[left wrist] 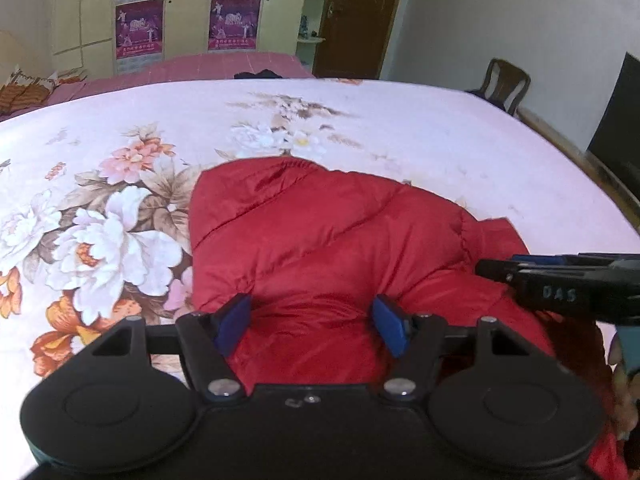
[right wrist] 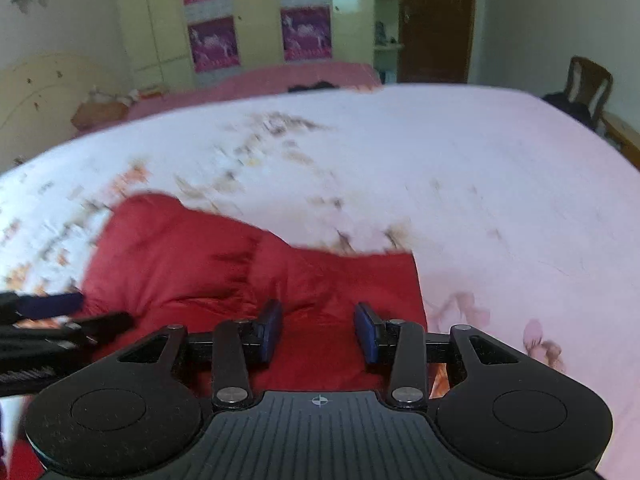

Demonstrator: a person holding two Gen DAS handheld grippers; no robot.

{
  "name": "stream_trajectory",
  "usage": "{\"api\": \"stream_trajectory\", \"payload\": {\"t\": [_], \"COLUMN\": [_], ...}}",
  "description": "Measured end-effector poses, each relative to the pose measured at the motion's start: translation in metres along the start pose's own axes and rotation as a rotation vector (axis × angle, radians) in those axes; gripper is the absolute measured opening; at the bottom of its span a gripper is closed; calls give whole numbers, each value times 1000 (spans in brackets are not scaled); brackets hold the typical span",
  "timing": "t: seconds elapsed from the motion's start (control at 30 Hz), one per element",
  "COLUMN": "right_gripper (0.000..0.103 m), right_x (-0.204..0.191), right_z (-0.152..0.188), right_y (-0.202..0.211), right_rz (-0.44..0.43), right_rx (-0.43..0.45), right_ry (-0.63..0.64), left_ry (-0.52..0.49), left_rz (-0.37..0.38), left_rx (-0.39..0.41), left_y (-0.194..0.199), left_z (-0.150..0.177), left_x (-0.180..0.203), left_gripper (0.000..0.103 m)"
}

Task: Fold large clothes
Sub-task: 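Straighten the folded jacket edge with the right tool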

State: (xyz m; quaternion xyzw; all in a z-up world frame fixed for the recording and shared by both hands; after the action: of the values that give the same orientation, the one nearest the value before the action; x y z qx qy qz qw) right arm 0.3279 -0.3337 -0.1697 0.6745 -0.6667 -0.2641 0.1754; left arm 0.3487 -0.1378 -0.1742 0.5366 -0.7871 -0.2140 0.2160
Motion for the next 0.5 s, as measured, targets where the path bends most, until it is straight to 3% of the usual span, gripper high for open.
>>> {"api": "stream_trajectory", "payload": {"t": [0.5], "right_gripper": [39], "right_x": [18], "right_z": [7], "right_y": [-22], "right_rz": [-36], "right_rx": [-55], "right_ry": [-25], "left_ry": [-7], "left_rz": [-62], "left_rx": [-59], "left_y": [-36], "left_z": [-5], "left_x": [-3], "left_gripper": [79]}}
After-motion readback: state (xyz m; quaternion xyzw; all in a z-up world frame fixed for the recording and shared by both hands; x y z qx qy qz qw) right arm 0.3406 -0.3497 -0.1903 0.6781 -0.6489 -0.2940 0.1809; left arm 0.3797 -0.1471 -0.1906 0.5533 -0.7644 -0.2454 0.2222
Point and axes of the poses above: each gripper's, at about its wrist camera, not at the fingertips, and y roughly against the way its jaws point, x to its right, z to its underside, the point moved 5 cm from there along -y, roughly the way its jaws point, and after that the axes turned 10 degrees about x, right-handed, at the moved point
